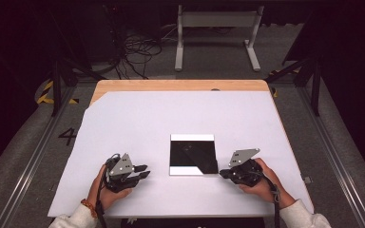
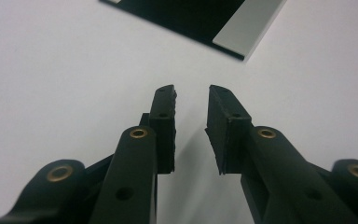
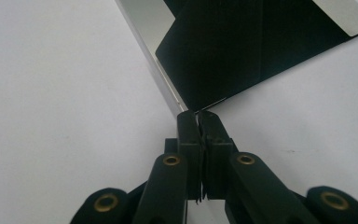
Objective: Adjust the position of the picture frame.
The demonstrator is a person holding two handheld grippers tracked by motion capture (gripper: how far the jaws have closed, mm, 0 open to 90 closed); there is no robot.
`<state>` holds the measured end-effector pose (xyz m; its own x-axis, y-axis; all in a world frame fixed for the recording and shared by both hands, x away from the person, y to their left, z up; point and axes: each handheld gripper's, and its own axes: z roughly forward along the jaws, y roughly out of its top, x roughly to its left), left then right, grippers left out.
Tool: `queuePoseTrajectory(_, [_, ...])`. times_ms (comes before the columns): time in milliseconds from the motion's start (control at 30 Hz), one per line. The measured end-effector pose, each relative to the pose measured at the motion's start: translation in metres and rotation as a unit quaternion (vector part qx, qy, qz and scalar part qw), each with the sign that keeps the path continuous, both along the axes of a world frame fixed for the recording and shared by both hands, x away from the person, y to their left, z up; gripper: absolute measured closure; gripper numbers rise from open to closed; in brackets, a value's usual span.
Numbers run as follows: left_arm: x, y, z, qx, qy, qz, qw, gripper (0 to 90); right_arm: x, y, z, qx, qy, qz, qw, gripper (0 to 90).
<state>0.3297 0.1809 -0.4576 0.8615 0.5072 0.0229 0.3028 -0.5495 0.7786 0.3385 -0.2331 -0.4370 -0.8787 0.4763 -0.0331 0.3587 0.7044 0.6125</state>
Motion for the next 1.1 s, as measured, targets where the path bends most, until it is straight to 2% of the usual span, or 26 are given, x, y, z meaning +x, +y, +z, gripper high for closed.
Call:
queuePoseTrajectory(67, [-0.003, 0.005, 0.000, -0.004, -0.007, 0.008, 0.9999, 70.1, 0.000, 0.002, 0.000, -0.008, 0.002, 0.003, 1.0000, 87.4])
queuePoseTrajectory(200, [-0.004, 0.007, 0.001, -0.012, -0.009, 0.017, 0.9997, 64.8, -0.001, 0.004, -0.001, -0.013, 0.005, 0.007, 0.9999, 87.2])
queuePoseTrajectory(333, [-0.004, 0.001, -0.001, 0.003, -0.013, 0.018, 0.9998, 58.5, -0.003, 0.006, -0.001, -0.020, 0.007, 0.010, 0.9997, 86.8])
queuePoseTrajectory(533, [-0.004, -0.004, -0.003, 0.008, -0.014, 0.022, 0.9996, 53.2, -0.002, 0.008, -0.002, -0.020, 0.010, 0.001, 0.9998, 86.2])
queuePoseTrajectory(867, [-0.003, -0.004, -0.003, 0.012, -0.015, 0.026, 0.9995, 50.6, -0.001, 0.007, -0.001, -0.025, 0.007, -0.004, 0.9996, 85.9])
queuePoseTrajectory(1033, [-0.003, -0.006, -0.004, 0.013, -0.014, 0.024, 0.9995, 49.9, 0.000, 0.004, -0.002, -0.018, 0.010, -0.013, 0.9997, 86.7])
queuePoseTrajectory(1100, [-0.003, -0.006, -0.004, 0.012, -0.014, 0.023, 0.9995, 49.5, -0.001, 0.005, -0.003, -0.017, 0.007, -0.007, 0.9998, 86.6])
